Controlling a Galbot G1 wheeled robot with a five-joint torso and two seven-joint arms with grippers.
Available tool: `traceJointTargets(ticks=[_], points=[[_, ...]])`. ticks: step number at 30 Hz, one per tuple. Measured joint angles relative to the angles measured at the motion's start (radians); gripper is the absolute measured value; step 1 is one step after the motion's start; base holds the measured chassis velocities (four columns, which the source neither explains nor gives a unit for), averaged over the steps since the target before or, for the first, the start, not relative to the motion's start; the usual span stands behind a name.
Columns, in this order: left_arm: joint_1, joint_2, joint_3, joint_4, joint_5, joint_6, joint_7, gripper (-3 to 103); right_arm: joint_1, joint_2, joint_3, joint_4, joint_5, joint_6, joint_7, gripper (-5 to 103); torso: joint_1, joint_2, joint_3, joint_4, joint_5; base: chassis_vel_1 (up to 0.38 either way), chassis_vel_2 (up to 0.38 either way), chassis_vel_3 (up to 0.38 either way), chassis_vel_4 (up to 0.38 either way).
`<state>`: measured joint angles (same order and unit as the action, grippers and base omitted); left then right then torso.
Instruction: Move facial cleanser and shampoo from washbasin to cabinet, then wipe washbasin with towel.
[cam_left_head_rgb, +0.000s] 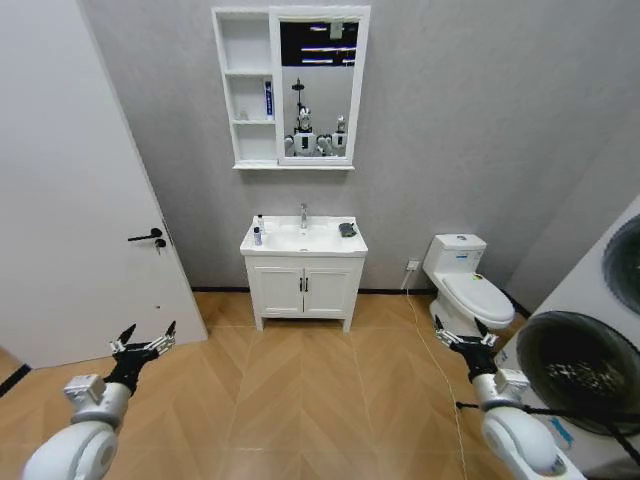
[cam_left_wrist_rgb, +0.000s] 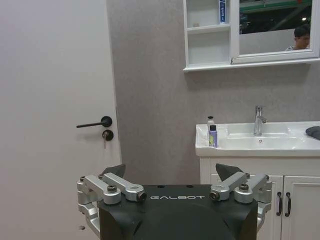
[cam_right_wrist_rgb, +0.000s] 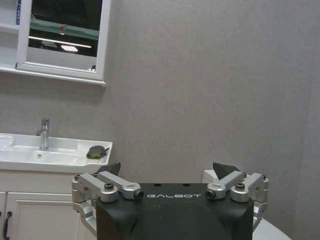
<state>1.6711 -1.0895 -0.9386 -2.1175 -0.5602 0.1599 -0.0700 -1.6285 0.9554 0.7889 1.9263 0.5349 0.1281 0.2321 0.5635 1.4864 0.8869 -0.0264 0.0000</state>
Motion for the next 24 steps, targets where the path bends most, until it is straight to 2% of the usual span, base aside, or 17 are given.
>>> traceJointTargets(ticks=[4, 5, 11, 14, 16, 24], points=[[0.008, -0.005, 0.0, -0.003, 0.008, 0.0, -0.001, 99, -0.045, 0.013, 0.048, -0.008, 0.021, 0.024, -0.035, 100, 0.0, 0.0, 0.0, -0.0004, -0.0001, 0.0, 0.0, 0.0, 0.0], [0.011, -0.006, 0.0, -0.003, 0.01, 0.0, -0.001, 96, -0.048, 0.016, 0.053, -0.013, 0.022, 0.029, -0.039, 100, 0.0, 0.0, 0.0, -0.0004, 0.0, 0.0, 0.0, 0.0, 0.0], [0.025, -0.009, -0.002, -0.01, 0.011, 0.0, -0.003, 99, -0.032, 0.016, 0.062, -0.046, 0.03, 0.038, -0.045, 100, 0.0, 0.0, 0.0, 0.0, 0.0001, 0.0, 0.0, 0.0, 0.0], [0.025, -0.009, 0.005, -0.006, 0.012, 0.0, -0.004, 102, -0.014, 0.008, 0.053, -0.052, 0.031, 0.037, -0.045, 100, 0.0, 0.0, 0.0, -0.0002, -0.0002, 0.0, 0.0, 0.0, 0.0], [0.025, -0.008, 0.008, -0.006, 0.012, 0.001, -0.006, 96, 0.015, 0.004, 0.034, -0.054, 0.031, 0.028, -0.041, 100, 0.0, 0.0, 0.0, 0.0, 0.0001, 0.0, 0.0, 0.0, 0.0], [0.016, -0.012, 0.016, -0.006, 0.012, 0.002, -0.007, 99, 0.063, -0.007, -0.02, -0.055, 0.018, 0.006, -0.029, 100, 0.0, 0.0, 0.0, 0.0, 0.0, 0.0, 0.0, 0.0, 0.0]])
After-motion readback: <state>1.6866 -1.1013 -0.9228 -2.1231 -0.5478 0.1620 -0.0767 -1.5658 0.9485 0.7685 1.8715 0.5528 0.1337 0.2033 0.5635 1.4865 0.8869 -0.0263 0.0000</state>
